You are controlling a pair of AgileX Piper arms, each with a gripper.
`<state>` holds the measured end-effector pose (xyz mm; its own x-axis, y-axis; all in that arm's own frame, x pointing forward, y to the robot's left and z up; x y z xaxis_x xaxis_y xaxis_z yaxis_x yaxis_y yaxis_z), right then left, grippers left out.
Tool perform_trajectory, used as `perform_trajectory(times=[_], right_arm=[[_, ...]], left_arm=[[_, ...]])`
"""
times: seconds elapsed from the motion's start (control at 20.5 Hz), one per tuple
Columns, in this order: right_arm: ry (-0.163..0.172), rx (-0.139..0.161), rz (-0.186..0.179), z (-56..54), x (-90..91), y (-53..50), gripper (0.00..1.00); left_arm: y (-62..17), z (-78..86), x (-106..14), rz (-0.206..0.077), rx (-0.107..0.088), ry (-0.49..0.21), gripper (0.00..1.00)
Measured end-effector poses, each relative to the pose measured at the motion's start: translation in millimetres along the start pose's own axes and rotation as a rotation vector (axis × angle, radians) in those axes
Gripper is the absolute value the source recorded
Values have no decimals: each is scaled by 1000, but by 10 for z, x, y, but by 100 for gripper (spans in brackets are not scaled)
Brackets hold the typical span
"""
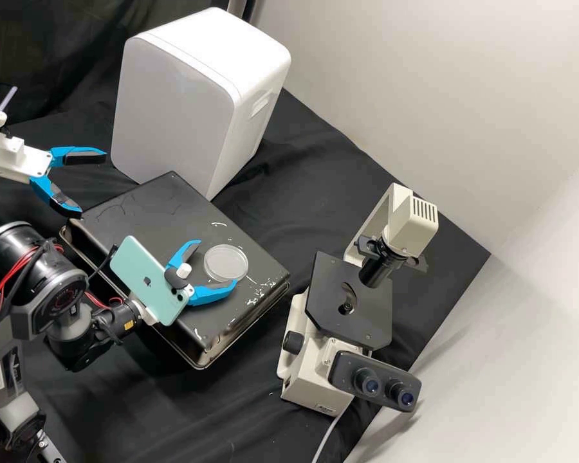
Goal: Place the petri dish on the microscope
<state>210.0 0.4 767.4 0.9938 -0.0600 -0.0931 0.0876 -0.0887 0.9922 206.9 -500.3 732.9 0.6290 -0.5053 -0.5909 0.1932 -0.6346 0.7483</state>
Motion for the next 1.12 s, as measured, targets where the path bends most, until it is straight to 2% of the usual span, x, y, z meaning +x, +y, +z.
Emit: perform_trajectory(times=[0.29, 0.68, 1.12], right_arm=[[-25, 3, 21, 53, 37, 43, 100], [-38, 8, 61, 93, 198, 114, 100], [-38, 2, 65, 120, 419, 95, 100]], left_arm=[[0, 0, 0, 0, 0, 0, 100], [0, 0, 0, 0, 0, 0, 100], [0, 0, 0, 0, 0, 0, 100]])
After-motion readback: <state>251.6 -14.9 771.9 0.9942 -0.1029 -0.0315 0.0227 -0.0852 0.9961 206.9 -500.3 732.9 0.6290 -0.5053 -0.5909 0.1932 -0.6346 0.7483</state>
